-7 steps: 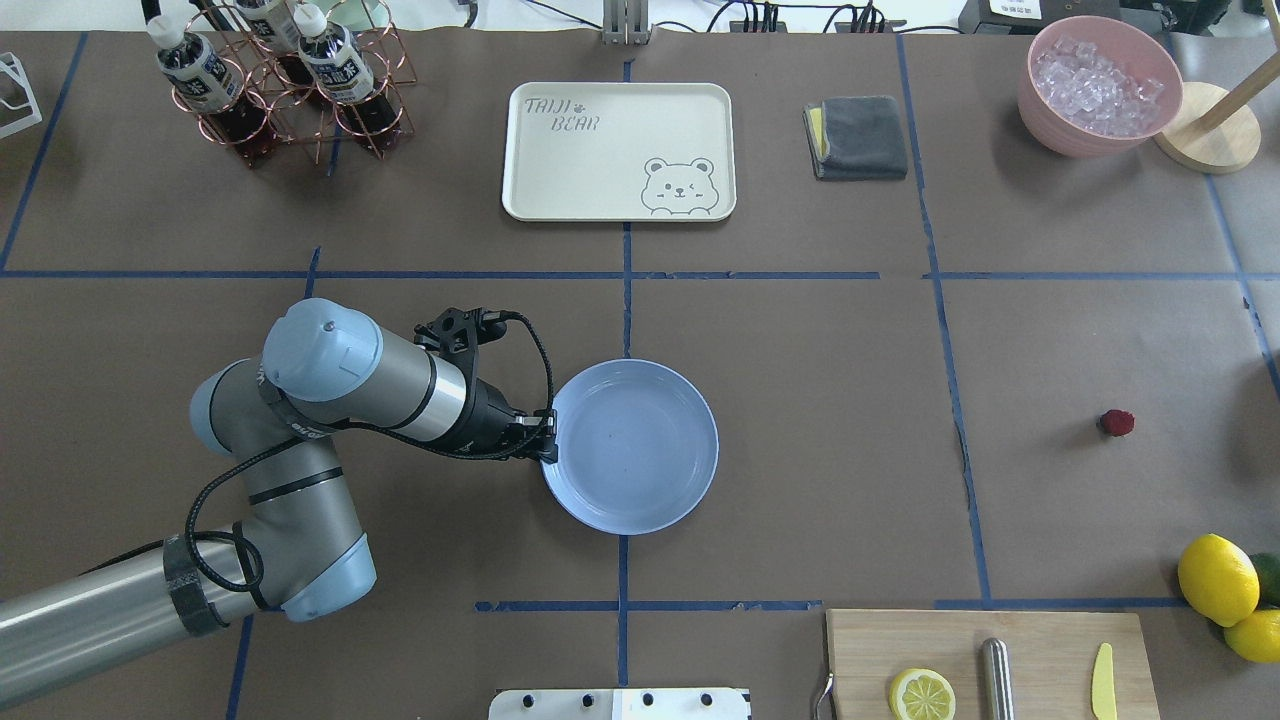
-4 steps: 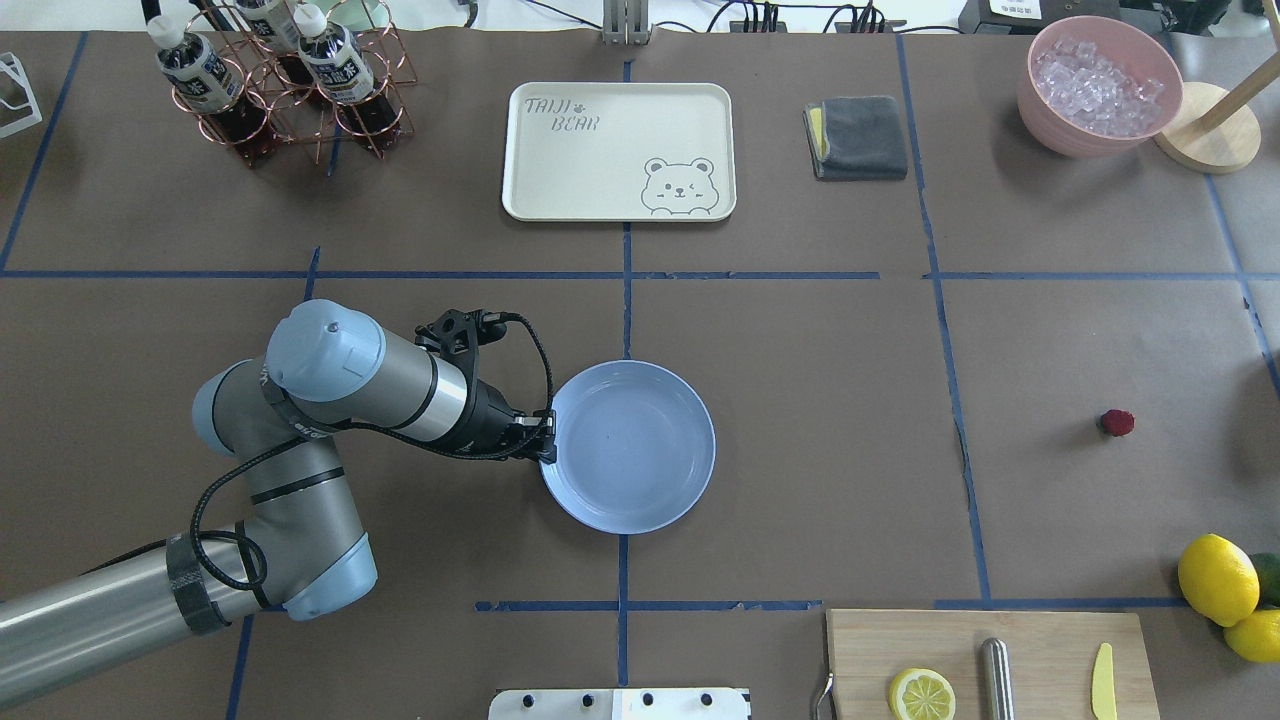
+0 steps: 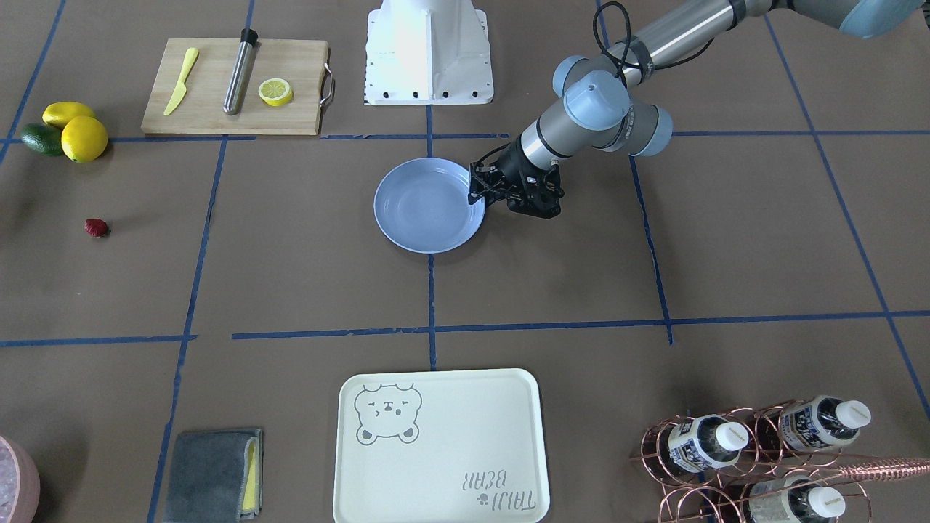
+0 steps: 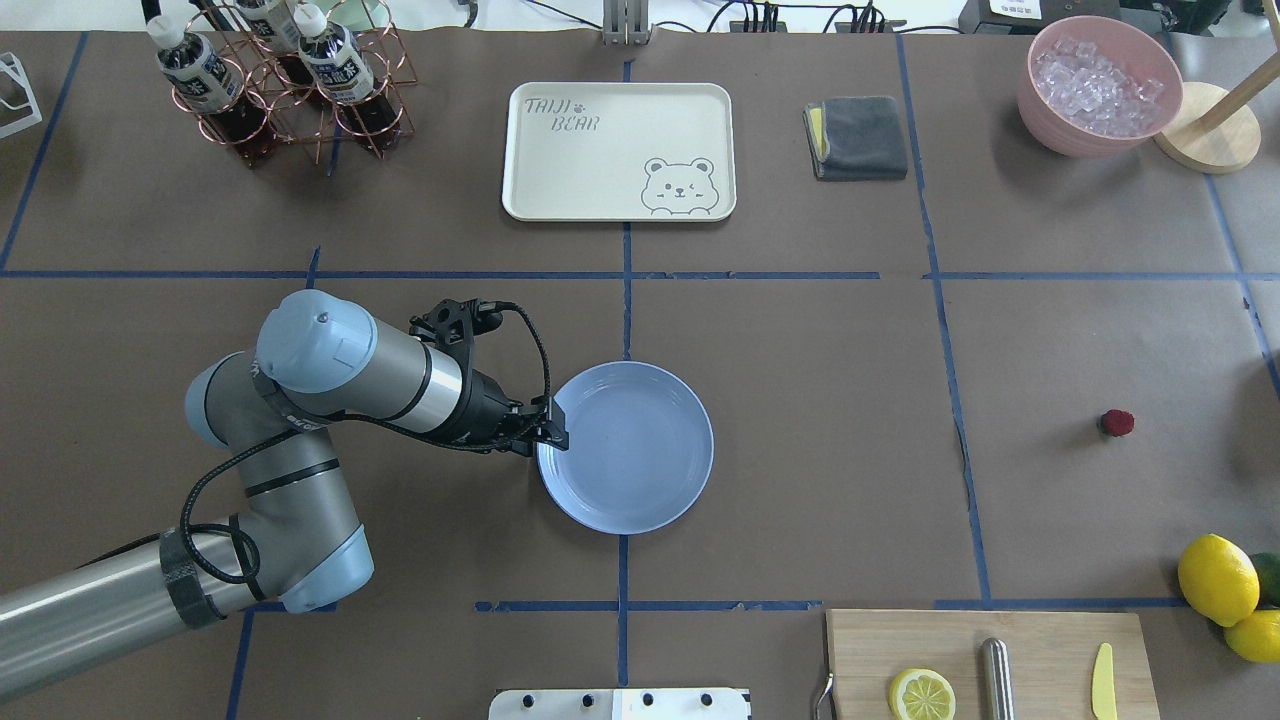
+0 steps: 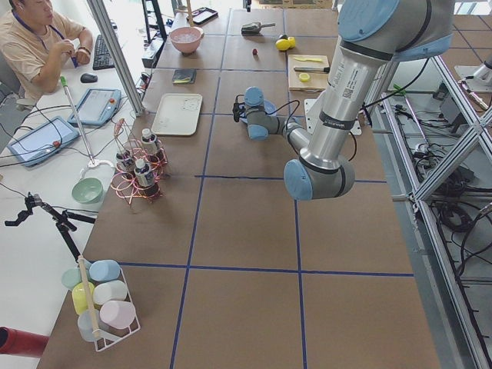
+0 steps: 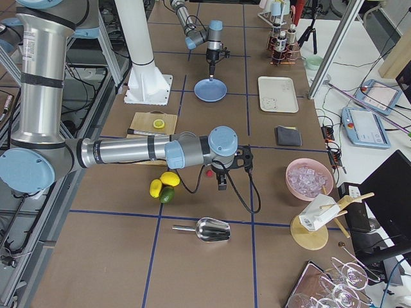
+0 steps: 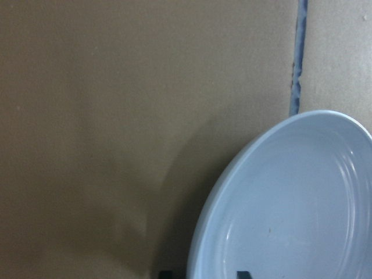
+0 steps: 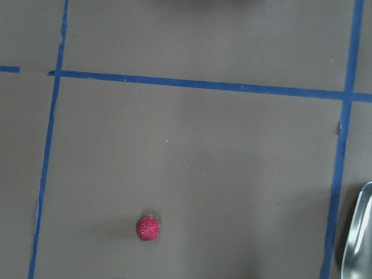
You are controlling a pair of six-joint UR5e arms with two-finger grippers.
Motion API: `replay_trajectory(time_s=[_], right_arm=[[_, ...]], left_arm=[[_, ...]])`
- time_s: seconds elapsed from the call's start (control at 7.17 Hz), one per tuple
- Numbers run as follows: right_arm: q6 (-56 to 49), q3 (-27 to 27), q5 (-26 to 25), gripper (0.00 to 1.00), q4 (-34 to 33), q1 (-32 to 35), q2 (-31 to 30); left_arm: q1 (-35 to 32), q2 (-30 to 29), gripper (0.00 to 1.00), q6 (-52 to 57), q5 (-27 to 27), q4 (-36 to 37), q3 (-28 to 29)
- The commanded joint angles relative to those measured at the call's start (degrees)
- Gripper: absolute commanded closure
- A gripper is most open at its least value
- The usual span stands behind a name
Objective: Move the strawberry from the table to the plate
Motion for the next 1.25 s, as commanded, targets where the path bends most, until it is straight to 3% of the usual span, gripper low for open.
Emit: replay_trajectory(time_s=[0.0,0.28,0.42,0.56,0.84,1.12], right_arm=[[9.92,-0.06,-0.95,0.0,5.88,-5.82,-0.52],[28.24,-0.41,-11.89,0.0,23.67,-16.08,-3.42],[36.45,-1.37,-17.69,0.0,28.89,-21.97,-3.34],[37.4,-4.6,-19.14,0.0,33.03,-24.38,-3.34],[37.5,-7.7,-22.83,0.0,36.58,-27.46,-2.99],[37.5,-7.97,-22.76,0.0,36.59,-29.15,-2.73]], left_arm=[[-3.01,0.58,0.27,-0.19,-0.68,0.33,-3.15],[-2.93,1.2,0.27,-0.37,-0.5,0.34,-4.05],[-2.93,1.2,0.27,-0.37,-0.41,0.25,-4.05],[-3.02,1.2,0.27,-0.28,-0.41,0.33,-4.05],[-3.02,1.2,0.27,-0.37,-0.33,0.25,-4.14],[-3.02,1.2,0.27,-0.37,-0.15,0.25,-4.14]])
